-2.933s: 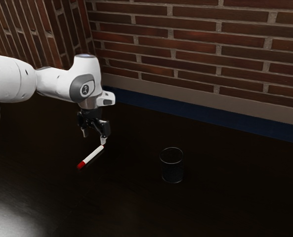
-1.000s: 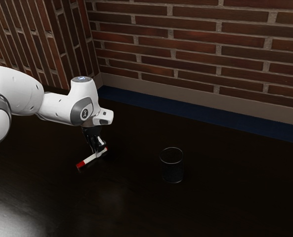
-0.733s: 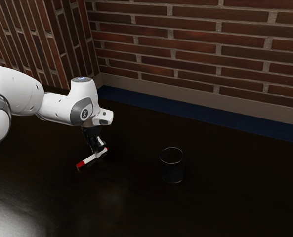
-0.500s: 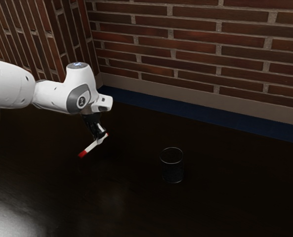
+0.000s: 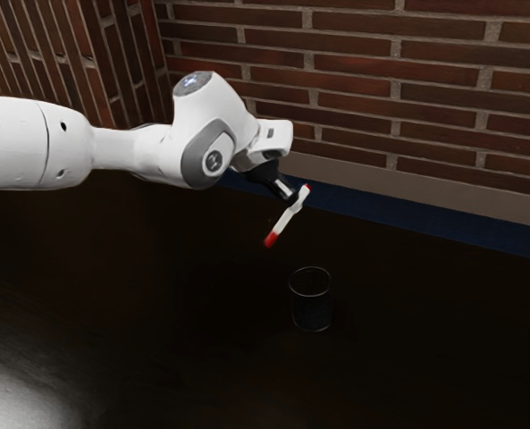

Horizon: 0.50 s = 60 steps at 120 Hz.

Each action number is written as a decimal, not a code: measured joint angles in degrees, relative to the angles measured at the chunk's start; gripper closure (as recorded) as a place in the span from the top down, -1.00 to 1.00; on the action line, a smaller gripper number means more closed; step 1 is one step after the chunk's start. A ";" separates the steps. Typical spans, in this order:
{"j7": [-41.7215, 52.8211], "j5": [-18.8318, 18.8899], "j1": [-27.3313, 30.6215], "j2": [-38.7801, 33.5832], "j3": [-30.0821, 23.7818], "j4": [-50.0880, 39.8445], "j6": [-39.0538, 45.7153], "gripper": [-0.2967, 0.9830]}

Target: Put the marker into the pen holder.

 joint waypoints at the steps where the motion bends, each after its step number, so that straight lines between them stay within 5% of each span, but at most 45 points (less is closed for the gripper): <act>1: -0.02 -0.03 0.00 -0.13 -0.23 -0.28 0.48 -0.68; 60: 0.89 -1.81 0.13 -0.49 -8.37 -10.69 24.68 -0.69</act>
